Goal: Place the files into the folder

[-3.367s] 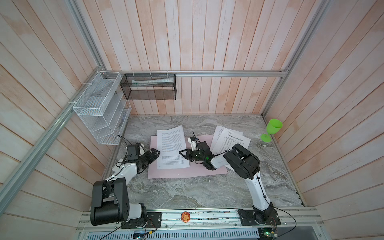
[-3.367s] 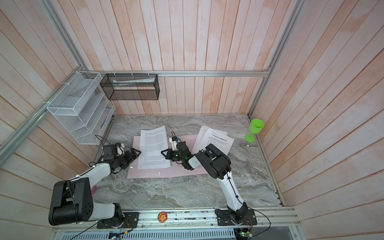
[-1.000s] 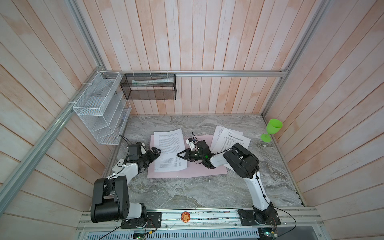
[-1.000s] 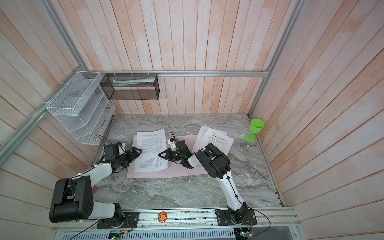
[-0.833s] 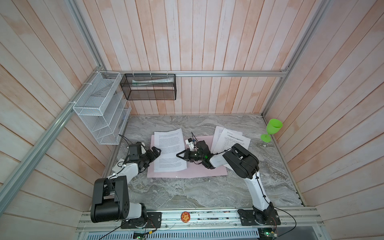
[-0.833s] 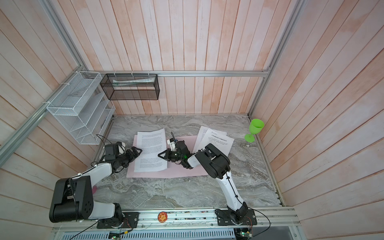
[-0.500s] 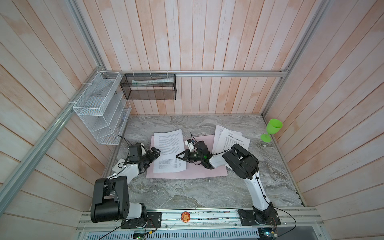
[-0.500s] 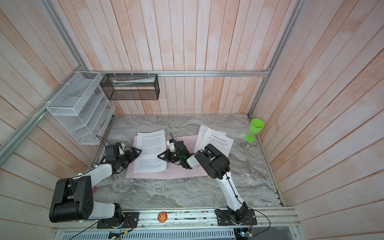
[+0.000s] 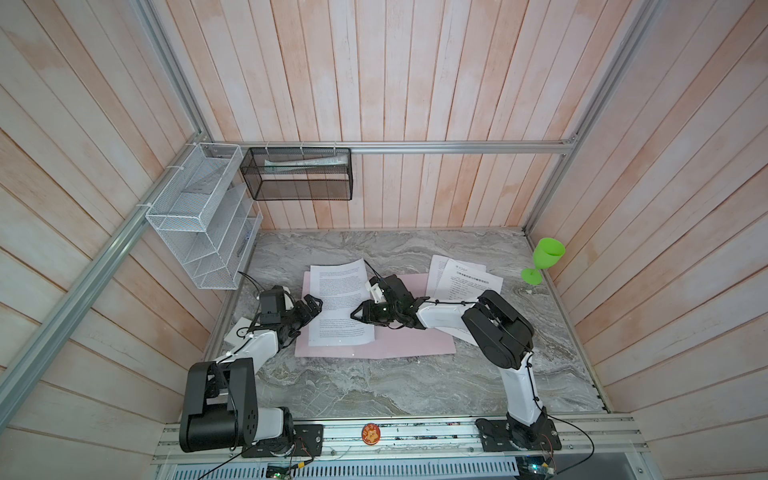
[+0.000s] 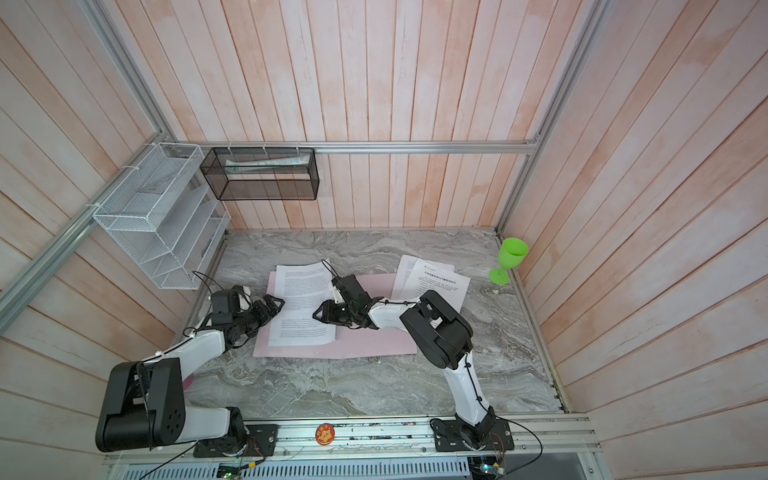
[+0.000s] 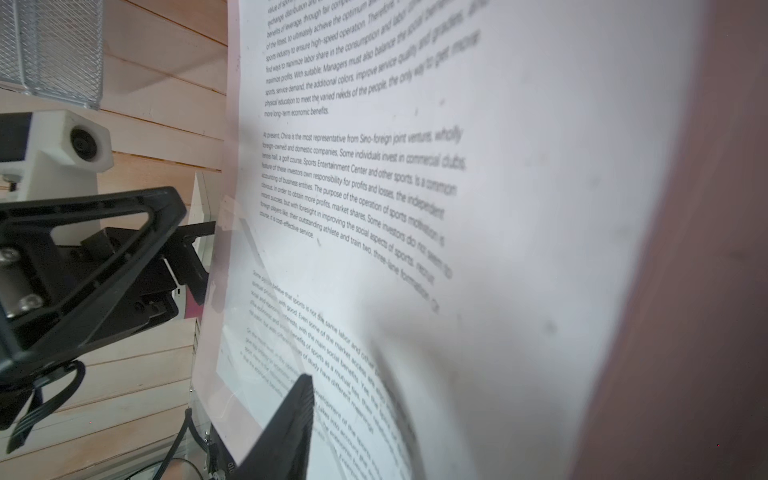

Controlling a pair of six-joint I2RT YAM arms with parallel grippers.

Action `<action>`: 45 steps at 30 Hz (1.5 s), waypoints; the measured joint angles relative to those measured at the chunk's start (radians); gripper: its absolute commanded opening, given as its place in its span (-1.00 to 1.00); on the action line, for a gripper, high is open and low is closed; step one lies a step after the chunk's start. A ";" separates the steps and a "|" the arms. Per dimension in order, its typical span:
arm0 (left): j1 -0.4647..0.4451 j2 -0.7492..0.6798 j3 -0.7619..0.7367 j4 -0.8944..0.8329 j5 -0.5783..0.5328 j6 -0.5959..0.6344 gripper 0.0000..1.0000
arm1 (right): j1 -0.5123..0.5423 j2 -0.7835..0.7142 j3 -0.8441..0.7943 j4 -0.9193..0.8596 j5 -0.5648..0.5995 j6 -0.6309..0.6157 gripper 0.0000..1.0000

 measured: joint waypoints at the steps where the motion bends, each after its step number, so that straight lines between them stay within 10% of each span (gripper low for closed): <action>1: 0.000 0.000 -0.001 0.000 0.000 0.000 0.97 | 0.000 -0.013 0.000 -0.031 0.014 -0.015 -0.09; 12: 0.000 0.012 -0.002 0.013 0.008 0.000 0.97 | -0.103 -0.074 0.037 -0.234 0.075 -0.169 -0.20; 31: 0.000 0.061 -0.002 0.038 0.042 0.001 0.97 | -0.228 0.280 0.548 -0.383 -0.106 -0.312 0.00; 45: 0.004 0.085 -0.002 0.060 0.060 0.001 0.97 | -0.242 0.369 0.600 -0.343 -0.286 -0.261 -0.36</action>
